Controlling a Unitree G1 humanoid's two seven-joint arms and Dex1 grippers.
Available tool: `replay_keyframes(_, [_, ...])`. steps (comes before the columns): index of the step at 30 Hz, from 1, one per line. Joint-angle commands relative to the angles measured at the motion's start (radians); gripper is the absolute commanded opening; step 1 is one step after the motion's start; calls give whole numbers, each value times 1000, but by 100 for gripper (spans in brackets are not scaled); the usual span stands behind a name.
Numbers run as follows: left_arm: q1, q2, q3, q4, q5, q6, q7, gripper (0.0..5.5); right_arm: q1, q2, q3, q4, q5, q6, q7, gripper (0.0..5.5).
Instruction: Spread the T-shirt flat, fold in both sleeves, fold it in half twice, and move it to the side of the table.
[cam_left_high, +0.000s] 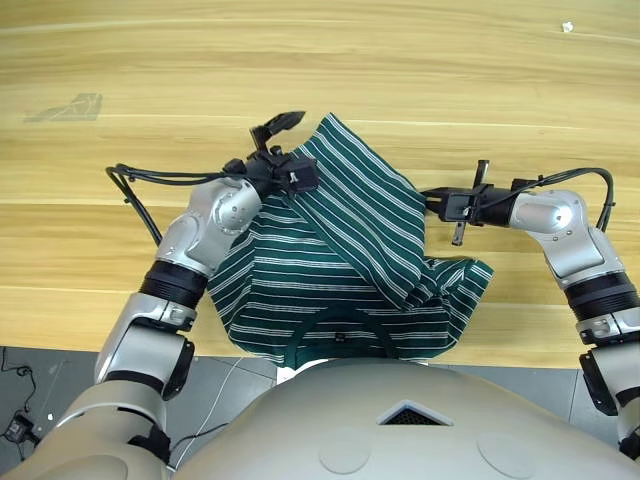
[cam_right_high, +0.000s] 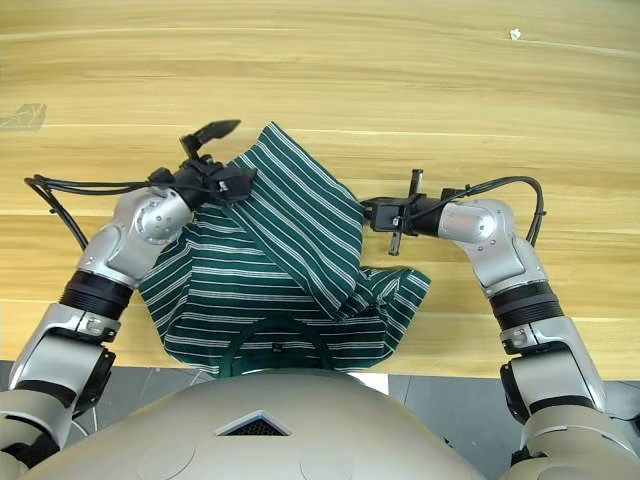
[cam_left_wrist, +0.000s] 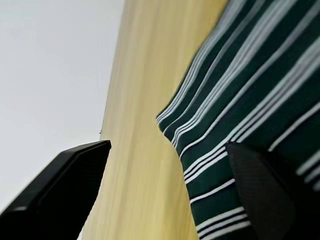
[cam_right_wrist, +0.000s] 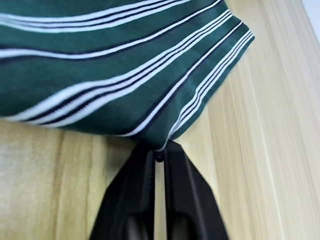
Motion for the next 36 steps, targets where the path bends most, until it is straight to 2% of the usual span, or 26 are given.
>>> replay_keyframes(1, [-5, -6, -19, 61, 19, -9, 14, 430, -15, -26, -6, -49, -15, 3, 18, 6])
replay_keyframes(7, [10, -22, -44, 83, 32, -21, 31, 430, -25, -42, -19, -231, -25, 15, 37, 6])
replay_keyframes(11, [16, -22, -50, 80, 30, -19, 38, 430, 12, -26, 42, -354, -58, 25, 61, 6])
replay_keyframes(15, [24, -23, -52, 78, 30, -15, 45, 430, 38, 13, 141, -396, -114, 22, 74, 6])
replay_keyframes(21, [32, -25, -57, 77, 28, -11, 50, 430, 52, 84, 228, -466, -153, 36, 76, 6])
replay_keyframes(29, [47, -28, -63, 71, 28, -2, 53, 430, 116, 100, 227, -499, -119, 68, 45, 6])
replay_keyframes(36, [48, -30, -69, 73, 30, 2, 54, 430, 157, 118, 116, -584, 45, 196, 31, 129])
